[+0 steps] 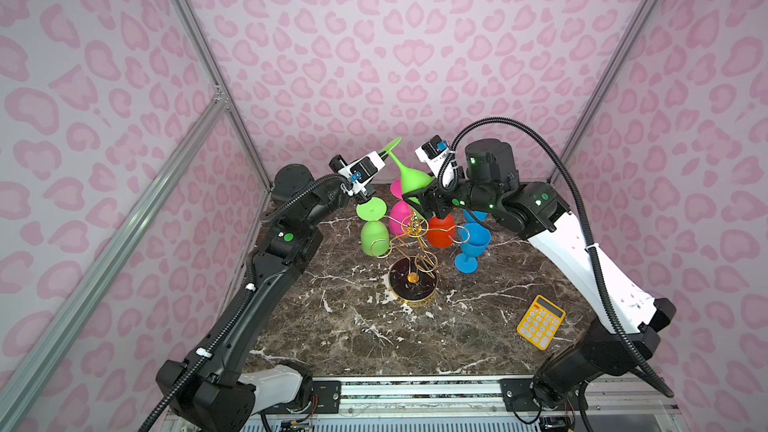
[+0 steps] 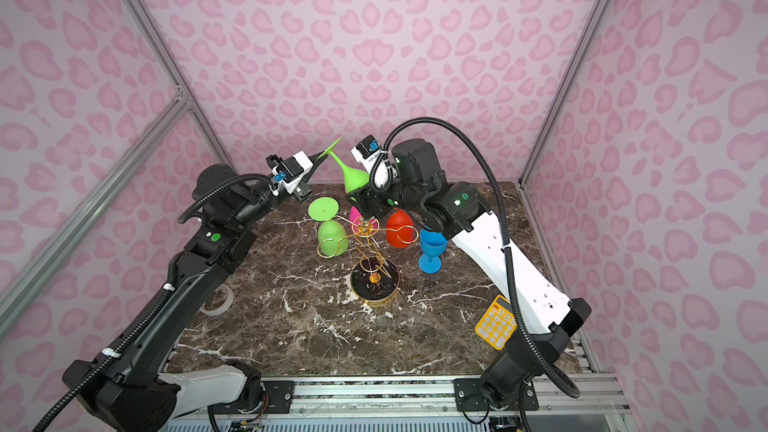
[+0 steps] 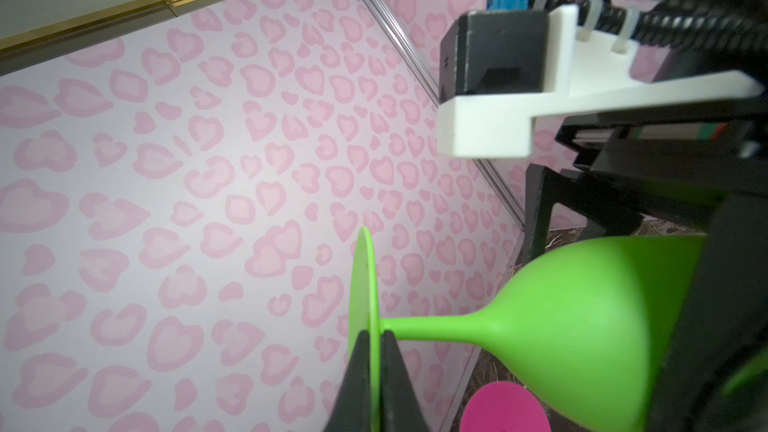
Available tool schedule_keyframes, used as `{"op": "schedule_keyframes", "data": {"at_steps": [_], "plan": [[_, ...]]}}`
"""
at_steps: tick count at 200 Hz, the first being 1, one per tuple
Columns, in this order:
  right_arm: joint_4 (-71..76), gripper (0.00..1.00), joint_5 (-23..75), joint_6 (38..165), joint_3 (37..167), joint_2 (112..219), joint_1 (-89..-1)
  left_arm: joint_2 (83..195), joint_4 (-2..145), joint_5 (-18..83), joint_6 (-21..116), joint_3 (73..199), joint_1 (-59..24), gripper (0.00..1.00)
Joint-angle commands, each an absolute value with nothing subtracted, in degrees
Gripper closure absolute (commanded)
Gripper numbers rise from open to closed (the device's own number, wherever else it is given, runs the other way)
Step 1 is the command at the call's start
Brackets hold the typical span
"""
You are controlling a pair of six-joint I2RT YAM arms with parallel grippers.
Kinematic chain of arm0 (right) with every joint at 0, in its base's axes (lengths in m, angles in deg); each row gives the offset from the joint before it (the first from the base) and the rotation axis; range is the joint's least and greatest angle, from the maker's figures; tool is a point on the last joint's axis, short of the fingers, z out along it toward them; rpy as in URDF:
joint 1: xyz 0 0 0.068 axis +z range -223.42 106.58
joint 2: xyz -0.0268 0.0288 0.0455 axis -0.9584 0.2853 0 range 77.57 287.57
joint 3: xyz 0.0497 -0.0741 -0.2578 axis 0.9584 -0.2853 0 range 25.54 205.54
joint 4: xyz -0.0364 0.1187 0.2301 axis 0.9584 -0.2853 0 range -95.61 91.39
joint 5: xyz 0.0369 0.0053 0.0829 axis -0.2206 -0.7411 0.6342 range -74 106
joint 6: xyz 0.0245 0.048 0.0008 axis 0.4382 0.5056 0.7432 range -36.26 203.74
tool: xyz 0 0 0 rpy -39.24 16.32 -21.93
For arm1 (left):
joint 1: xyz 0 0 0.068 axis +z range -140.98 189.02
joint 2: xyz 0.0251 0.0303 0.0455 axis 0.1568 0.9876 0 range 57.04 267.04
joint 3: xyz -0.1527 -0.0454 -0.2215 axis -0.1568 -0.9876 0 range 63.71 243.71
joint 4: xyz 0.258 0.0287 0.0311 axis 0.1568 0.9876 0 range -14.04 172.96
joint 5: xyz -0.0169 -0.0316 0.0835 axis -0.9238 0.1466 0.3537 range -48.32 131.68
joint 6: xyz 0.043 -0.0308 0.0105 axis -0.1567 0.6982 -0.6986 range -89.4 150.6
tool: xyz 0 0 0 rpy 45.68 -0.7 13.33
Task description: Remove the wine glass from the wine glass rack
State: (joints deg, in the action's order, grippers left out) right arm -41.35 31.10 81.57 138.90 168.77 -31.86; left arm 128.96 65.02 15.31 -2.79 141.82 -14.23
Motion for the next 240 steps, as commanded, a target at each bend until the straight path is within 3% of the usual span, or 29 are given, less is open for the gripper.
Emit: {"op": "schedule_keyframes", "data": {"at_steps": [1, 44, 104, 127, 152, 176, 240], "plan": [[-40.91, 0.11, 32.62, 82.12, 138.07, 168.06, -31.59, 129.18, 59.90, 15.89, 1.42, 142.37, -14.36, 0.97], [-35.65, 0.05, 28.94, 83.64, 132.69, 161.47, -31.68, 130.54, 57.97, 18.09, 7.14, 142.55, -14.27, 0.97], [-18.23, 0.02, 27.37, 84.42, 116.12, 140.66, -33.92, 132.22, 57.15, 19.31, 17.78, 143.16, -13.28, 0.97], [-13.21, 0.05, 28.38, 85.21, 108.51, 133.10, -36.70, 132.73, 57.50, 17.20, 26.02, 143.94, -10.86, 0.97], [-11.94, 0.15, 29.96, 87.23, 104.43, 130.66, -41.06, 132.40, 56.99, 14.38, 32.39, 143.62, -9.22, 0.97], [-10.82, 0.30, 36.63, 91.22, 104.07, 133.41, -45.15, 132.52, 56.97, 12.10, 36.72, 143.61, -8.66, 0.97], [-6.38, 0.42, 43.47, 95.71, 107.92, 144.60, -45.97, 131.84, 57.41, 10.43, 39.20, 142.19, -8.47, 0.97]]}}
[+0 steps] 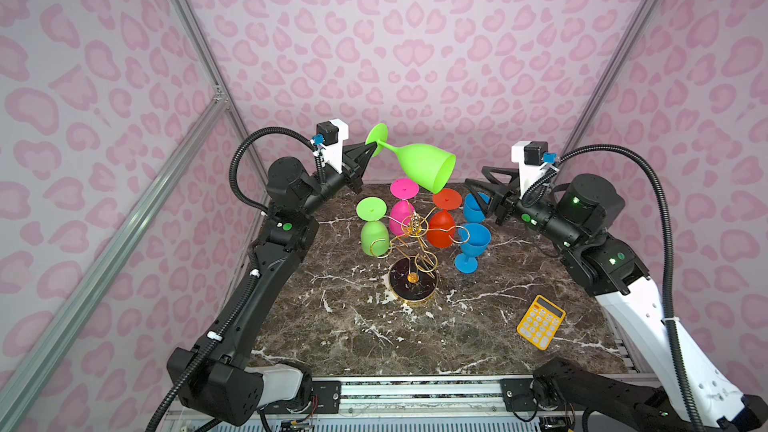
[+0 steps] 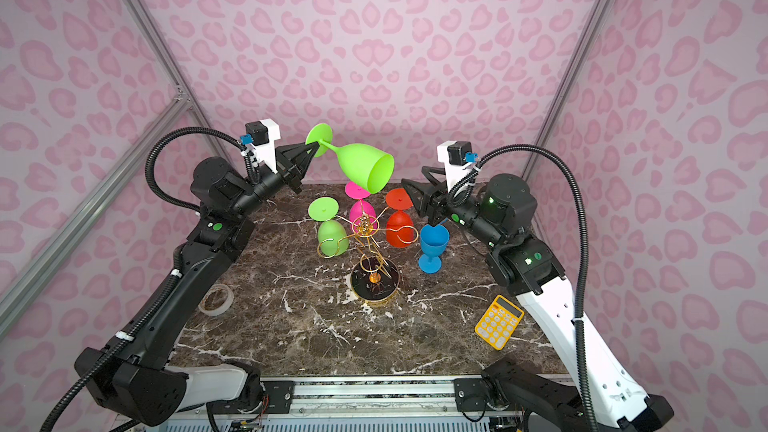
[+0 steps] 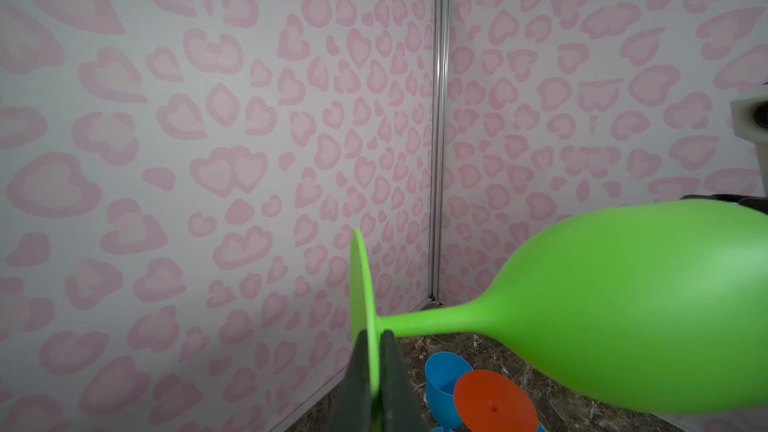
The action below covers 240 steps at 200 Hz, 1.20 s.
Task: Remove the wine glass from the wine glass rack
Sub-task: 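Reach the right gripper back to the green glass bowl and close on it, then carry the green glass away with the right gripper while the left gripper withdraws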
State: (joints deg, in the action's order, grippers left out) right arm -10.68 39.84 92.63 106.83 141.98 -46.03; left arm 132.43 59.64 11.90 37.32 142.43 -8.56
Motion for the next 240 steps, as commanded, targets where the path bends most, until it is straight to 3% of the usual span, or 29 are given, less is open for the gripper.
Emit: {"op": "schedule_keyframes", "data": {"at_steps": [1, 61, 131, 167, 183, 210, 240], "plan": [[-6.24, 0.42, 43.48, 95.81, 108.07, 144.87, -45.95, 131.84, 57.41, 10.37, 39.20, 142.20, -8.47, 0.97], [-3.29, 0.53, 44.67, 98.39, 112.91, 152.56, -44.91, 132.17, 56.76, 7.48, 40.97, 142.11, -8.47, 0.97], [-3.88, 0.87, 44.49, 99.15, 115.62, 156.03, -43.12, 132.57, 56.36, 6.87, 41.82, 141.93, -8.47, 0.97], [-4.05, 1.00, 43.59, 99.03, 115.72, 155.90, -41.93, 132.95, 56.27, 6.61, 43.02, 142.20, -8.51, 0.97], [-4.43, 1.00, 42.69, 99.17, 115.88, 155.56, -41.94, 132.89, 56.36, 7.08, 43.04, 142.20, -8.47, 0.95], [-7.07, 1.00, 38.77, 98.53, 115.89, 152.99, -42.00, 132.49, 56.53, 9.15, 43.24, 141.78, -8.50, 0.75], [-10.47, 1.00, 36.30, 98.45, 114.96, 148.01, -46.14, 131.73, 56.55, 12.00, 40.65, 141.14, -8.47, 0.34]]}}
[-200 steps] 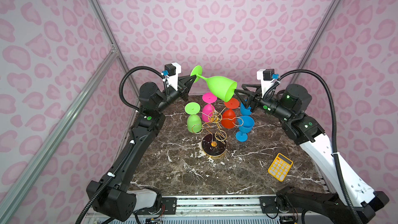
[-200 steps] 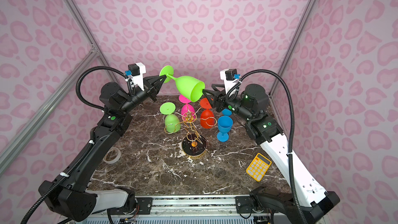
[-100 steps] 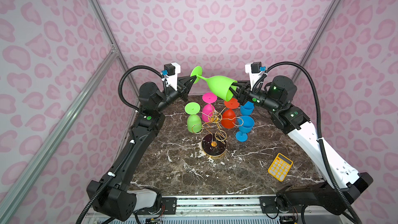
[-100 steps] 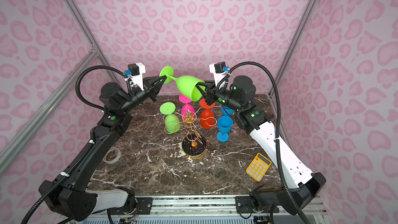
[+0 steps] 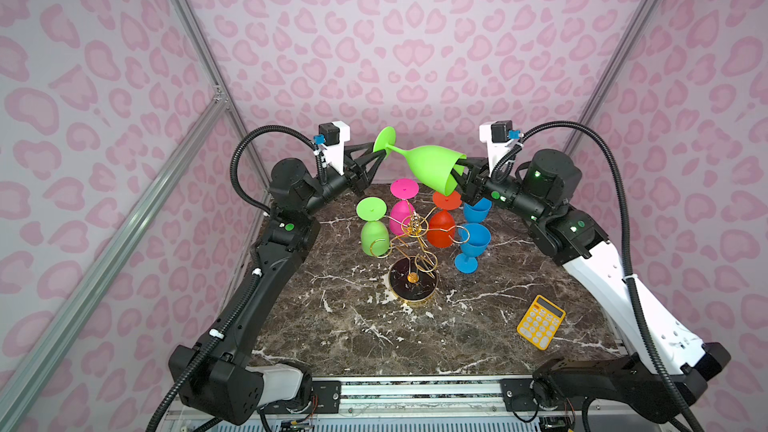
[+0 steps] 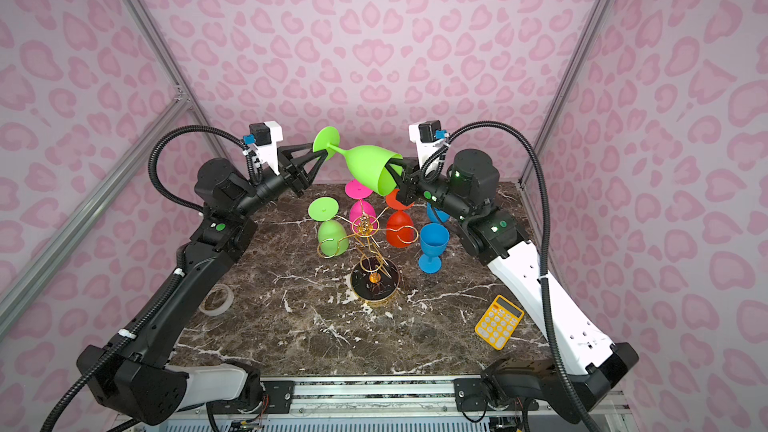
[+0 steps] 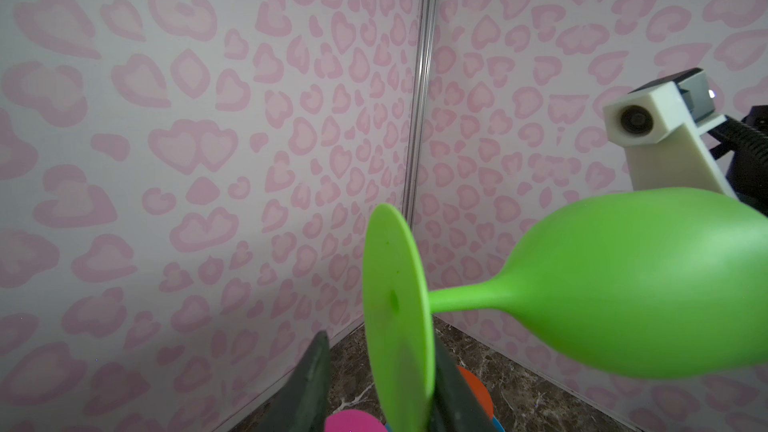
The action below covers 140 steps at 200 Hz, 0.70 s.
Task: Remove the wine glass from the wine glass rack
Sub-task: 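Carry the green glass away with the right gripper while the left gripper withdraws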
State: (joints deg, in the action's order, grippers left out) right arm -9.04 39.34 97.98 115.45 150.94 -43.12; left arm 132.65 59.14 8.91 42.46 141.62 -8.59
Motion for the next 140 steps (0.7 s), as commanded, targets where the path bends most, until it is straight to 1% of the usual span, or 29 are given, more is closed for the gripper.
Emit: {"op": "schedule_keyframes", "data": {"at_steps": [1, 17, 42, 59, 78, 91, 101, 112, 140], "plan": [[-10.60, 1.00, 36.30, 98.57, 114.90, 147.90, -46.38, 131.65, 56.50, 12.25, 40.64, 141.14, -8.47, 0.33], [-14.49, 1.00, 36.02, 98.86, 115.06, 146.07, -50.91, 130.80, 55.55, 17.20, 39.78, 138.52, -8.47, 0.24], [-24.53, 1.00, 33.74, 98.29, 116.91, 144.44, -59.60, 129.27, 55.48, 22.49, 37.55, 137.24, -8.43, 0.19], [-29.38, 1.00, 33.19, 98.37, 116.82, 143.93, -66.71, 127.95, 55.60, 25.74, 36.38, 136.22, -8.32, 0.14], [-33.93, 1.00, 33.03, 97.39, 116.79, 145.74, -72.97, 126.96, 57.32, 27.45, 36.05, 136.39, -8.02, 0.06], [-36.62, 1.00, 31.30, 95.86, 117.47, 148.17, -75.11, 126.50, 58.21, 28.56, 36.81, 136.66, -7.79, 0.00], [-38.37, 1.00, 29.63, 94.66, 118.64, 150.68, -75.95, 126.13, 58.62, 28.89, 37.09, 136.66, -7.64, 0.03], [-41.14, 1.00, 27.52, 93.23, 120.95, 153.90, -76.41, 125.86, 59.02, 29.87, 38.28, 136.66, -7.31, 0.03], [-50.02, 1.00, 21.09, 89.46, 131.57, 164.66, -76.45, 125.27, 59.67, 30.61, 44.22, 136.56, -5.46, 0.03]]}}
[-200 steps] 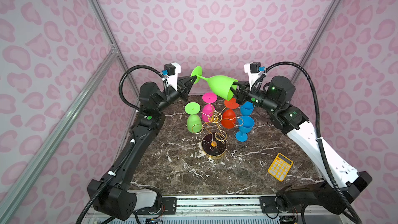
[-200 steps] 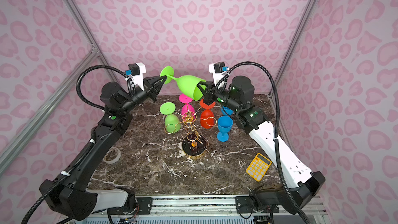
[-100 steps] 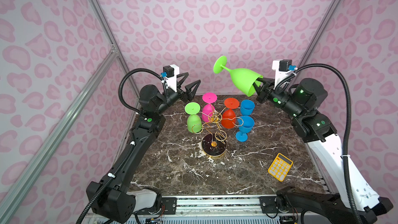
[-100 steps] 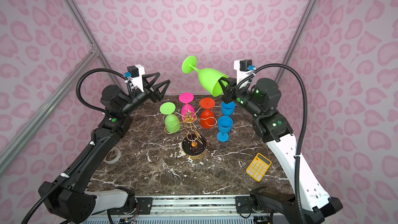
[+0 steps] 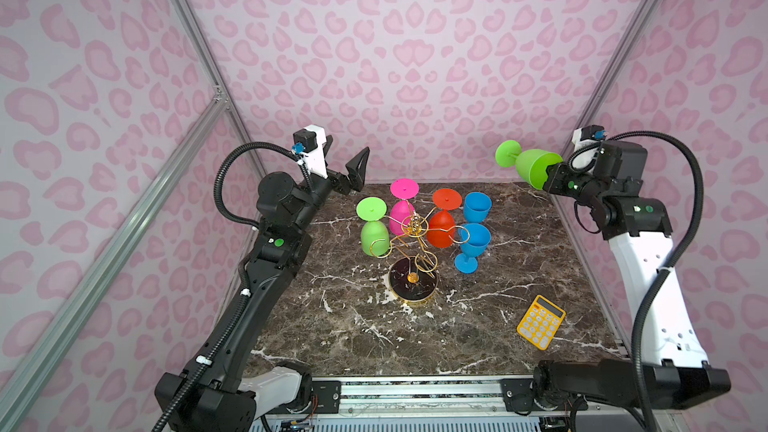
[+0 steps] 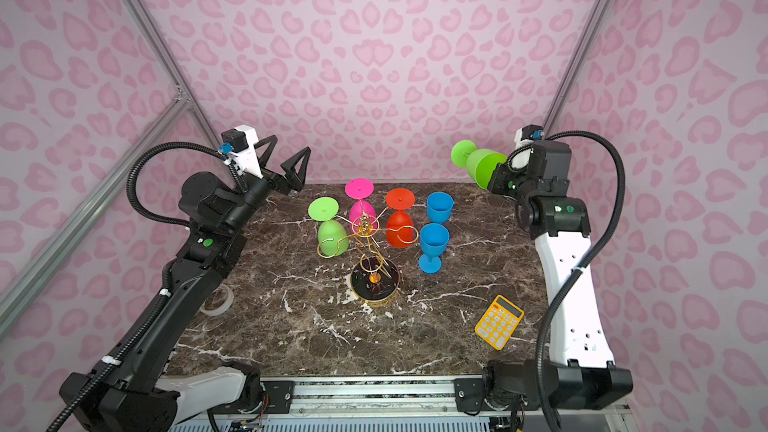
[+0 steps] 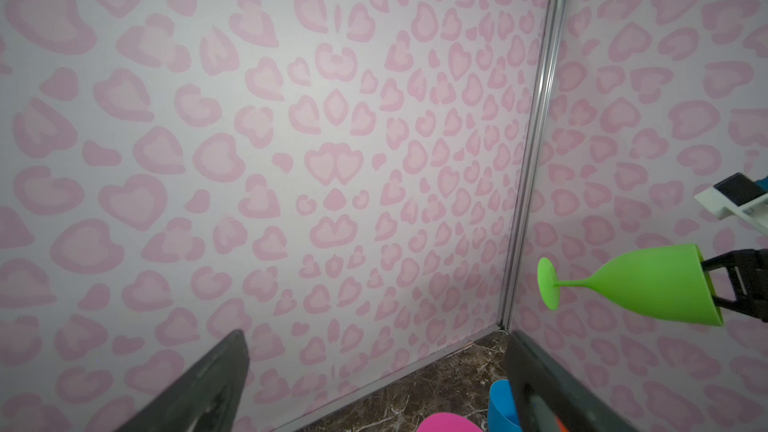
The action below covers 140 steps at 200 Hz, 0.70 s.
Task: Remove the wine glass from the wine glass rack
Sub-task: 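Carry the green glass away with the right gripper while the left gripper withdraws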
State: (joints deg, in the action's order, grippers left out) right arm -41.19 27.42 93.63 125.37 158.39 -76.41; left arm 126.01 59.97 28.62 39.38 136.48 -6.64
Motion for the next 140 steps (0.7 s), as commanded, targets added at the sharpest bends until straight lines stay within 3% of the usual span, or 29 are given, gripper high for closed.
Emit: {"op": "schedule_keyframes", "data": {"at_steps": [1, 85, 140], "plan": [[-50.33, 1.00, 20.92, 89.41, 131.90, 165.02, -76.48, 125.21, 59.60, 30.61, 44.35, 136.48, -5.43, 0.03], [-66.25, 1.00, 9.88, 85.24, 149.59, 187.46, -72.21, 122.16, 62.96, 31.15, 44.91, 135.52, -3.19, 0.03], [-71.92, 1.00, 8.09, 84.88, 158.81, 198.18, -71.53, 120.10, 66.82, 32.75, 43.19, 135.65, -2.42, 0.03]]}}
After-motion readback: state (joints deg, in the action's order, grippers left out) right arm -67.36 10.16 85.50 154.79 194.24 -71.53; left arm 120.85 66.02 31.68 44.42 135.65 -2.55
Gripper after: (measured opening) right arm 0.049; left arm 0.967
